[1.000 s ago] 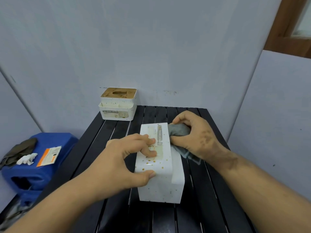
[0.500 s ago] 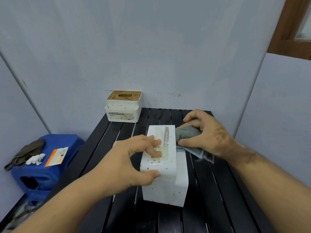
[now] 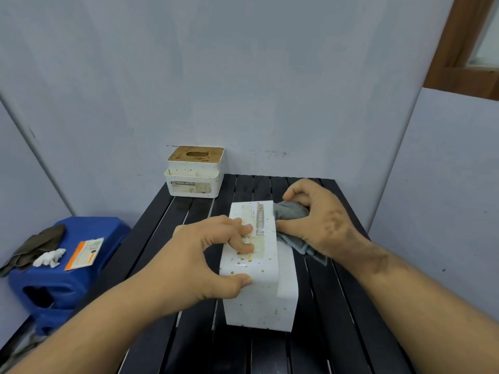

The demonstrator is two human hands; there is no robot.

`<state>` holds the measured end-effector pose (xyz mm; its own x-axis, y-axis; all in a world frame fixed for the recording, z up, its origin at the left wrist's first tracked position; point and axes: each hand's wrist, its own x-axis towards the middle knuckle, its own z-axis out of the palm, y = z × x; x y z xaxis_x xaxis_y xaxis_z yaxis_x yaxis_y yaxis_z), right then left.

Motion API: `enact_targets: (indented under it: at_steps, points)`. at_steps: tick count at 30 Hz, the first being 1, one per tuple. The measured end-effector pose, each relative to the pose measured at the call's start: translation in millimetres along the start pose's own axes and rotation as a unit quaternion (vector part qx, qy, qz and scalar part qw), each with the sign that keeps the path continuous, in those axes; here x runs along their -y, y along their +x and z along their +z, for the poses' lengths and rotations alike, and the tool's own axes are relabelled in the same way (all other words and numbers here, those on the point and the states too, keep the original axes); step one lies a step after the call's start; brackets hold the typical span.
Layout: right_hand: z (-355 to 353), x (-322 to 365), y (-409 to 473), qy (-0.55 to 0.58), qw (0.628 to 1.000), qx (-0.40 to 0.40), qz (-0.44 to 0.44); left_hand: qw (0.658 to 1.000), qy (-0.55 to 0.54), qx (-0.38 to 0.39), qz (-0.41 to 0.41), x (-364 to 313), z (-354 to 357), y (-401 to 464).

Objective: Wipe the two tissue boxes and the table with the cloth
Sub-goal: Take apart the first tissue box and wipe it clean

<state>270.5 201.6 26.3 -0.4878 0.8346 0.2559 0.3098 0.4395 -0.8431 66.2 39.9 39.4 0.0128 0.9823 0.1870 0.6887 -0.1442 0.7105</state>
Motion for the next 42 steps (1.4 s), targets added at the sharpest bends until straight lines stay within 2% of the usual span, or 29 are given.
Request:
enact_targets:
  at_steps: [3,10,14,18,26,37,40,42]
  points:
    - [-21.4,-5.4,4.9,-0.004,0.999,0.03,0.016,1.0,-0.003,-0.003,-0.006,-2.0,1.6,0.9]
    - [-19.0,-6.8,-0.1,0.001,1.0,-0.02,0.012,1.0,0.0,0.012,-0.016,0.9,-0.7,1.1]
    - [-9.7,11.1,-8.2,-0.025,0.999,0.029,-0.015,1.0,0.0,0.004,-0.013,5.7,0.2,1.6]
    - [-20.9,6.5,-5.7,0.01,0.998,0.068,0.013,1.0,0.001,0.012,-0.007,5.2,0.8,2.2]
    - [7.5,8.9,-9.0,0.007,0.999,-0.04,-0.005,1.0,0.013,0.018,-0.01,4.0,1.6,4.2]
    - [-5.3,1.8,-6.2,-0.033,0.995,0.046,-0.086,1.0,0.026,-0.004,0.001,5.5,5.0,3.8]
    - [-7.7,0.2,-2.0,-0.02,0.995,0.072,-0.063,0.999,0.034,-0.002,0.0,4.7,4.8,2.4]
    - [-5.3,-4.8,-1.0,0.048,0.997,0.051,-0.018,0.999,0.034,0.001,0.004,4.8,3.9,2.5]
